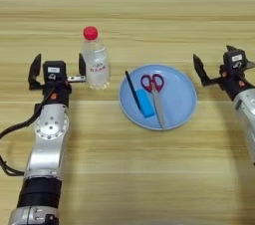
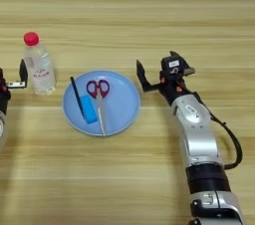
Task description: Move the objects on the table
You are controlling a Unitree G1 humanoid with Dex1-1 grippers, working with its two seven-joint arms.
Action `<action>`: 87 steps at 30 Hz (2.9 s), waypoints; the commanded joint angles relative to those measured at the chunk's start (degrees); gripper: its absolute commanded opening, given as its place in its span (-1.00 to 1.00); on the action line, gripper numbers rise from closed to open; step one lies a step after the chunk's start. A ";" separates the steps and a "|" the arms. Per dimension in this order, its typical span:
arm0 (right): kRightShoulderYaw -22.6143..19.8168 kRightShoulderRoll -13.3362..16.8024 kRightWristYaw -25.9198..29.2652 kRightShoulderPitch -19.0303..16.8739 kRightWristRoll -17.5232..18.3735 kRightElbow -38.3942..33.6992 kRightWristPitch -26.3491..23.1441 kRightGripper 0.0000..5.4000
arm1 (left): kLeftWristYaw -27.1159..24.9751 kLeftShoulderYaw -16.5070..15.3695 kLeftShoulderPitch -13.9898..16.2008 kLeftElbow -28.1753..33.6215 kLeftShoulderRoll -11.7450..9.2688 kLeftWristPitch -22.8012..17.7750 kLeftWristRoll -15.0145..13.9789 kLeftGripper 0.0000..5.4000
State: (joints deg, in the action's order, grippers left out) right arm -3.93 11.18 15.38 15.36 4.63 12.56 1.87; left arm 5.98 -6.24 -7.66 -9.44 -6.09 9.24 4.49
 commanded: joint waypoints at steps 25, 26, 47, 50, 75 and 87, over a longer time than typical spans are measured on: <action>0.91 -0.28 0.76 -1.02 0.77 -2.36 -0.16 1.00 | -0.45 -3.05 -0.73 -0.38 -1.56 -8.17 -2.11 0.98; 0.97 -0.29 0.90 -1.12 0.83 -2.62 -0.07 1.00 | -0.88 -3.08 -0.73 -0.23 -1.47 -8.59 -2.59 0.98; 8.61 2.10 9.79 -2.50 6.32 -21.19 -22.59 1.00 | -2.34 -3.62 -0.39 1.14 -0.80 -10.11 -5.75 0.98; 10.37 2.65 10.64 -1.09 6.04 -21.29 -26.56 1.00 | -2.39 -3.63 -0.35 1.14 -0.80 -10.03 -5.69 0.98; 20.13 -2.85 12.44 10.67 1.82 -7.60 -31.64 1.00 | -2.02 -3.22 0.36 2.45 -0.53 -10.13 -4.91 0.98; 22.37 -5.23 12.60 11.45 -0.89 -0.78 -28.47 1.00 | -1.95 -3.26 0.52 2.85 -0.33 -10.30 -4.92 0.98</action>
State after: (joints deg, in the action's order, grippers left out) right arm 18.19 6.35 27.92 25.71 4.50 10.51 -27.73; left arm 3.83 -9.74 -7.53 -7.33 -6.60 0.21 -0.42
